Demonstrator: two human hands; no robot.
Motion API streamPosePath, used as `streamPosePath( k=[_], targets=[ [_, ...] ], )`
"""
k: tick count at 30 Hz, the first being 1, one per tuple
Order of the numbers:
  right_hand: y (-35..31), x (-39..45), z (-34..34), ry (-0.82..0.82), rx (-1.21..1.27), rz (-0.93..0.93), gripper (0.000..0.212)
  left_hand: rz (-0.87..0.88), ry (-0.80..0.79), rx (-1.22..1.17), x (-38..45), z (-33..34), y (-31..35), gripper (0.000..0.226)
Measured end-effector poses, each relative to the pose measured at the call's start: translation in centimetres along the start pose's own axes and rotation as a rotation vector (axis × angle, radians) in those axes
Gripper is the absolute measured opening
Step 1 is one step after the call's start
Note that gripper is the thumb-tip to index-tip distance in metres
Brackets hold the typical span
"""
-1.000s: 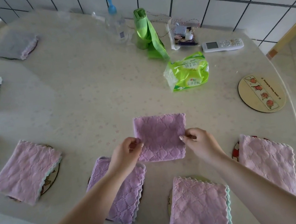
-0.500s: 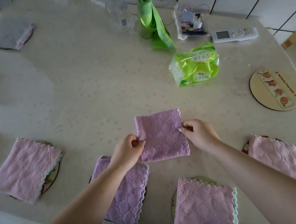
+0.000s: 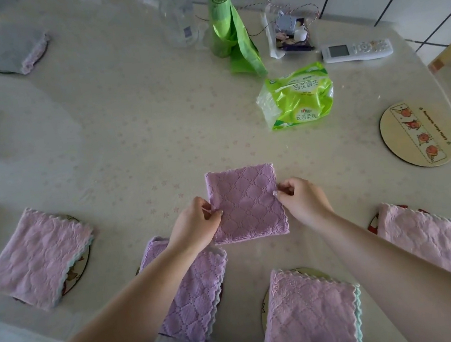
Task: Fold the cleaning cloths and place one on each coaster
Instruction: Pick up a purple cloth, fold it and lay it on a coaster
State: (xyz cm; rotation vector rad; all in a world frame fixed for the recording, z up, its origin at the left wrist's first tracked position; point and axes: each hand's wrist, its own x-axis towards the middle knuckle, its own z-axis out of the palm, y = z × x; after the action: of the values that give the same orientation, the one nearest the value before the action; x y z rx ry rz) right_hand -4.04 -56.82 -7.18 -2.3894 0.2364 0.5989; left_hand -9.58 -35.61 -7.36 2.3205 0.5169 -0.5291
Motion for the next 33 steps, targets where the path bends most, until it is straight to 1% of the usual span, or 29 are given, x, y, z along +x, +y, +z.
streamPosePath(
  k=[2, 3, 4, 5, 7, 9, 10, 13, 17, 20, 22, 24, 25, 26, 28, 30, 33],
  targets=[
    [0.0, -0.4, 0.1, 0.086, 0.039, -0.009, 0.036, 0.043, 0.151, -0.039, -0.7, -0.1, 0.2, 0.026],
    [0.0, -0.7, 0.2, 0.154, 0.018, -0.066, 0.042, 0.112, 0.224, -0.009, -1.1, -0.2, 0.3, 0.025],
    [0.0, -1.0, 0.2, 0.211, -0.027, -0.160, 0.046, 0.209, 0.270, 0.046, -1.3, -0.1, 0.4, 0.026],
    [-0.2, -1.4, 0.4, 0.229, -0.093, -0.262, 0.049, 0.317, 0.281, 0.111, -1.3, 0.0, 0.5, 0.031],
    [-0.7, -1.8, 1.3, 0.161, -0.250, -0.423, 0.056, 0.488, 0.223, 0.249, -1.0, 0.5, 1.0, 0.049],
    [-1.0, -2.0, 2.9, 0.114, -0.386, -0.531, 0.055, 0.567, 0.139, 0.364, -0.3, 1.6, 1.3, 0.064],
    [-0.9, -2.0, 3.7, 0.110, -0.431, -0.559, 0.052, 0.572, 0.114, 0.420, 0.1, 2.3, 1.1, 0.067],
    [-0.5, -1.8, 4.8, 0.065, -0.524, -0.498, 0.057, 0.509, 0.111, 0.548, 0.7, 3.4, 0.1, 0.067],
    [1.7, -1.1, 4.0, 0.041, -0.697, -0.474, 0.066, 0.451, 0.058, 0.653, 1.2, 3.1, -0.6, 0.077],
    [2.9, -0.8, 2.9, 0.011, -0.711, -0.438, 0.075, 0.433, 0.039, 0.688, 1.2, 3.0, -0.3, 0.080],
    [3.1, -1.1, 2.1, 0.013, -0.691, -0.416, 0.076, 0.391, 0.038, 0.683, 1.0, 2.9, -0.1, 0.079],
    [3.0, -1.9, 0.8, 0.022, -0.601, -0.408, 0.069, 0.335, 0.071, 0.607, 0.6, 2.3, -0.2, 0.077],
    [2.9, -2.4, 0.3, 0.039, -0.526, -0.405, 0.065, 0.309, 0.119, 0.538, 0.2, 1.9, -0.4, 0.077],
    [2.8, -2.9, 0.0, 0.061, -0.425, -0.392, 0.061, 0.285, 0.178, 0.454, -0.3, 1.5, -0.5, 0.077],
    [2.6, -4.2, -0.3, 0.051, -0.189, -0.288, 0.054, 0.177, 0.247, 0.280, -1.1, 0.7, -0.8, 0.071],
    [2.4, -5.2, -0.1, 0.004, 0.009, -0.141, 0.047, 0.047, 0.191, 0.141, -1.2, 0.5, -0.9, 0.060],
    [1.8, -5.6, 0.9, -0.006, 0.183, 0.042, 0.038, -0.106, 0.056, -0.082, -0.6, 0.2, 0.0, 0.047]
  ],
)
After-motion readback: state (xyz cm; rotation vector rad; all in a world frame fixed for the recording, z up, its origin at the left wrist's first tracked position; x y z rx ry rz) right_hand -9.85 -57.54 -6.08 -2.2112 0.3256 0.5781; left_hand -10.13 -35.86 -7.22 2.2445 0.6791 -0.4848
